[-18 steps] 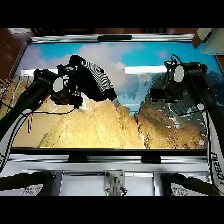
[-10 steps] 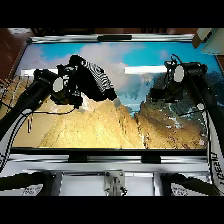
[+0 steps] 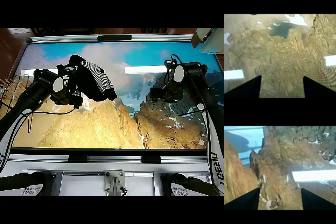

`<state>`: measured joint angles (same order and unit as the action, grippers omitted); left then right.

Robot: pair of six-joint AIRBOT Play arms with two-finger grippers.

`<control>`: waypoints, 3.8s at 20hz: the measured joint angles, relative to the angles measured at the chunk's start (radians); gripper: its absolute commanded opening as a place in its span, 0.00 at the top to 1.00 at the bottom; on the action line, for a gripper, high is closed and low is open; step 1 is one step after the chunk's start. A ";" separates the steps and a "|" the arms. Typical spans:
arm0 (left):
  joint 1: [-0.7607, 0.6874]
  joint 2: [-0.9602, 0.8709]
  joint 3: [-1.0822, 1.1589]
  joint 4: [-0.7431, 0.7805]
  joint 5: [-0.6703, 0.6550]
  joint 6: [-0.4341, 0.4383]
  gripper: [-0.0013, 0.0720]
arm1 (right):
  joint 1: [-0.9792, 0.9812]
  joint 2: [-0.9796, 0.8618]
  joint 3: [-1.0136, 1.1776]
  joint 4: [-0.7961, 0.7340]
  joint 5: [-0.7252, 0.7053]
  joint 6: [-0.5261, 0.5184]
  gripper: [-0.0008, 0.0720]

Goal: Fold the shirts.

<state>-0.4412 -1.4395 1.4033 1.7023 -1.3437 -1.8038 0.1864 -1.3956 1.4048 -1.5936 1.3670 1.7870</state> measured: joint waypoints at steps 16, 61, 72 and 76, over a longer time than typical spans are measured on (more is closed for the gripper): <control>0.254 -0.132 0.170 -0.063 0.192 -0.100 0.01 | -0.002 0.000 0.000 0.030 -0.027 -0.109 0.12; -0.111 0.051 0.162 -0.444 -0.039 -0.010 0.01 | -0.092 0.274 0.097 -0.103 0.162 -0.195 0.12; -0.328 0.030 -0.160 -0.504 0.182 -0.041 0.01 | -0.304 -0.124 -0.009 0.323 0.135 -0.430 0.12; -0.360 -0.035 -0.182 -0.516 0.288 -0.049 0.59 | -0.304 -0.228 -0.016 0.397 0.114 -0.483 0.12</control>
<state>-0.8009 -1.4746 1.2213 1.1866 -1.0554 -1.8526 -0.1177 -1.6234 1.3884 -1.1961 1.4811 1.3041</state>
